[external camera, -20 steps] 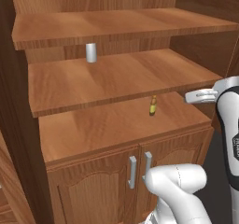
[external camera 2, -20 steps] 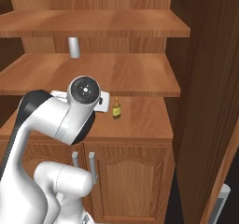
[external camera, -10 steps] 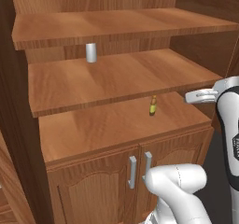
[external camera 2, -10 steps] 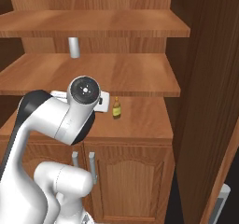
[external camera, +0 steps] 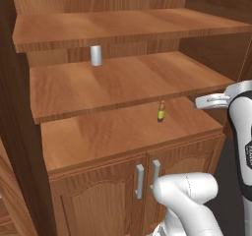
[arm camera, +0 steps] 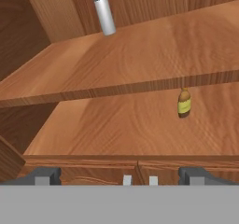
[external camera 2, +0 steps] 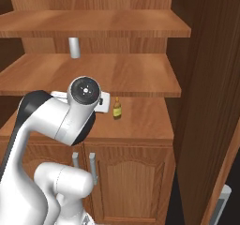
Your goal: Pick the cinnamon and honey bottle from the cabinet and place them next to the mug.
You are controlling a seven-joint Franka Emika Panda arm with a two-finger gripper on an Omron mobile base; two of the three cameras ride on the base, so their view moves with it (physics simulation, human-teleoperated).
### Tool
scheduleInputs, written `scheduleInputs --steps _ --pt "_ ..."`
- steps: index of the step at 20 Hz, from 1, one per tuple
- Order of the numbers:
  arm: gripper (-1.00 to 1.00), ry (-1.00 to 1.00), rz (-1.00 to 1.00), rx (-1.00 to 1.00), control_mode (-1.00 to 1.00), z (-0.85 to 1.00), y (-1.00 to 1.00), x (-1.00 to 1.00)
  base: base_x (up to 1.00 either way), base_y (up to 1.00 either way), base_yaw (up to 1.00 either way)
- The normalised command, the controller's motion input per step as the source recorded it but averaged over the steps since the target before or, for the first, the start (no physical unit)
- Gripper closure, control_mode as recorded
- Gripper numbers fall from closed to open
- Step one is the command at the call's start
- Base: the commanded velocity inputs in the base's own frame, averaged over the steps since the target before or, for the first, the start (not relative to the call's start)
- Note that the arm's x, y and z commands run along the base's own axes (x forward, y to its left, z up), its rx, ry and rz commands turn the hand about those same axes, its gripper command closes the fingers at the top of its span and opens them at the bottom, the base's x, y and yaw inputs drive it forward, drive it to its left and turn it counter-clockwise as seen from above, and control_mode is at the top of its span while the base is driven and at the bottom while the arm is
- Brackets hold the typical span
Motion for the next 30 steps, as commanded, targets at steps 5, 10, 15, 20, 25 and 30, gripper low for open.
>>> scheduleInputs --steps 5,10,15,20,25,30 --pt "-1.0 0.02 0.0 0.04 -1.0 -0.11 -0.03 0.06 0.0 0.0 0.0" --pt "-1.0 0.03 0.0 0.14 -1.0 -0.37 -0.13 0.0 0.0 0.0 0.0" --pt "-1.0 0.04 0.0 0.1 -1.0 -0.37 -0.04 0.0 0.0 0.0 0.0" --pt "-1.0 0.01 0.0 0.02 -1.0 -0.46 0.0 0.15 0.0 0.0 0.0" --pt "-1.0 -0.04 0.0 0.0 -1.0 -0.46 0.0 0.39 0.0 0.0 0.0" --pt "-1.0 -0.12 -0.05 0.0 -1.0 -0.3 0.0 0.41 0.0 0.0 0.0"
